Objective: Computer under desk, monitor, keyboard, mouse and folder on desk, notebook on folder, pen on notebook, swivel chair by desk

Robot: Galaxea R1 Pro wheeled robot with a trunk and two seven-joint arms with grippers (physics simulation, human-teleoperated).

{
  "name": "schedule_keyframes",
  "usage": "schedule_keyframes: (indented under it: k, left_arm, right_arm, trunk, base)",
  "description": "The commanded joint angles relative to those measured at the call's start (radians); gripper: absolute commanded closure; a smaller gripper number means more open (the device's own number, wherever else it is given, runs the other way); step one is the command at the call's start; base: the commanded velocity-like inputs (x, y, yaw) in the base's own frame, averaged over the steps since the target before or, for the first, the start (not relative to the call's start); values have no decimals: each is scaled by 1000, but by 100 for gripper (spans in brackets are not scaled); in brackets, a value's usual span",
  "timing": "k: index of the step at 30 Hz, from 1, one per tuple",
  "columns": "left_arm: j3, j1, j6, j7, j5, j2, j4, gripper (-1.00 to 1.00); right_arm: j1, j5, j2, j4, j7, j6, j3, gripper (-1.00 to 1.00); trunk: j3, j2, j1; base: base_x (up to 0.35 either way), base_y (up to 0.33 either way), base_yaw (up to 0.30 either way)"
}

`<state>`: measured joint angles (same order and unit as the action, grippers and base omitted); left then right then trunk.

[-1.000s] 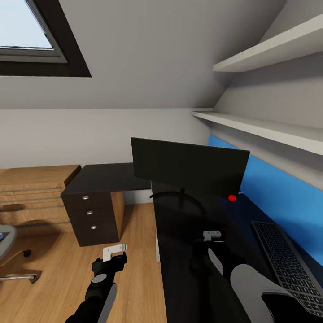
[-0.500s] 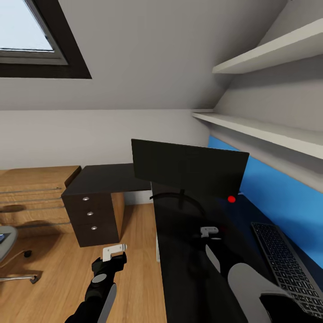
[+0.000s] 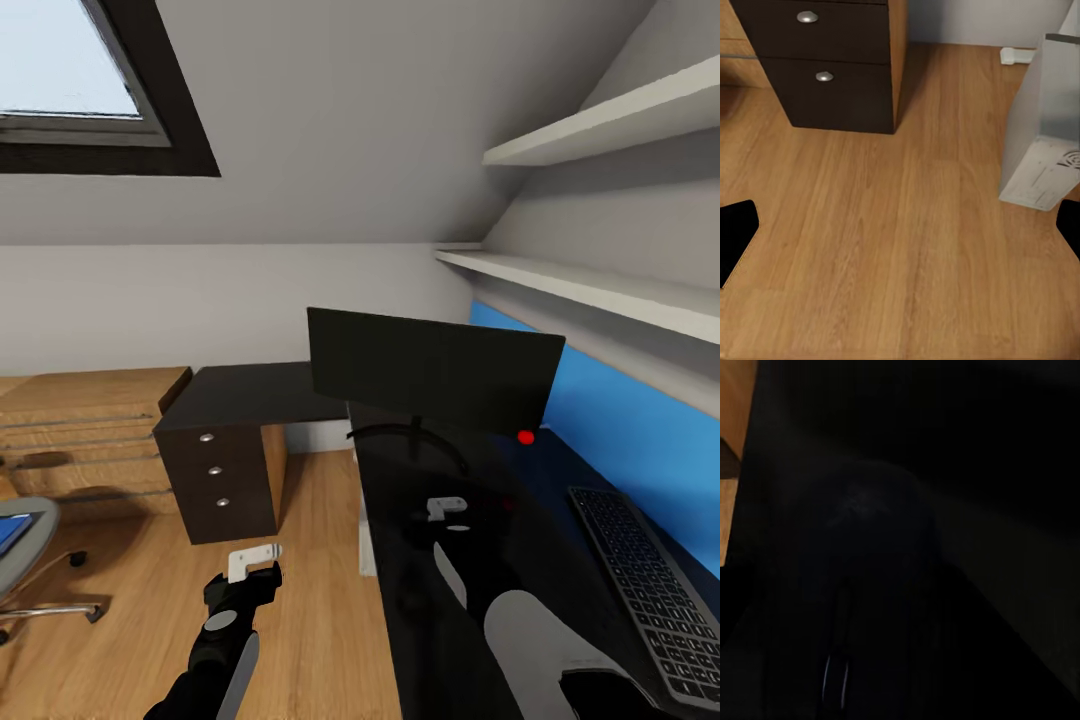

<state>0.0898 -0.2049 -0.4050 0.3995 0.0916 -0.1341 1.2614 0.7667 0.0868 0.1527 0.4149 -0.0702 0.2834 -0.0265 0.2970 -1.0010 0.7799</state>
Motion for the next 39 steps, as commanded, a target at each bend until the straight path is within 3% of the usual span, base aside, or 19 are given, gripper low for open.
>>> schedule_keyframes:
  k: [1,18,25,39]
  left_arm:
    - [2,-1,-3,9,10,1,1,-100]
    - [1,-1,-5,9,10,2,0,-100]
    - [2,-1,-5,15,10,1,-3,-100]
    - [1,-1,-6,11,11,1,-4,-100]
  right_arm:
    - [0,5,1,2,-3,6,-2,100]
    - [0,3,0,3,0,4,-1,100]
    - [0,4,1,2,-1,4,-1,100]
    - [0,4,7,-1,0,2,0,100]
  trunk:
    - [1,-1,0]
    - [1,-1,0]
    - [1,-1,0]
    - [1,-1,0]
  base:
    - [-196,271,0]
    - [-198,273,0]
    - [-74,92,74]
    - [304,136,276]
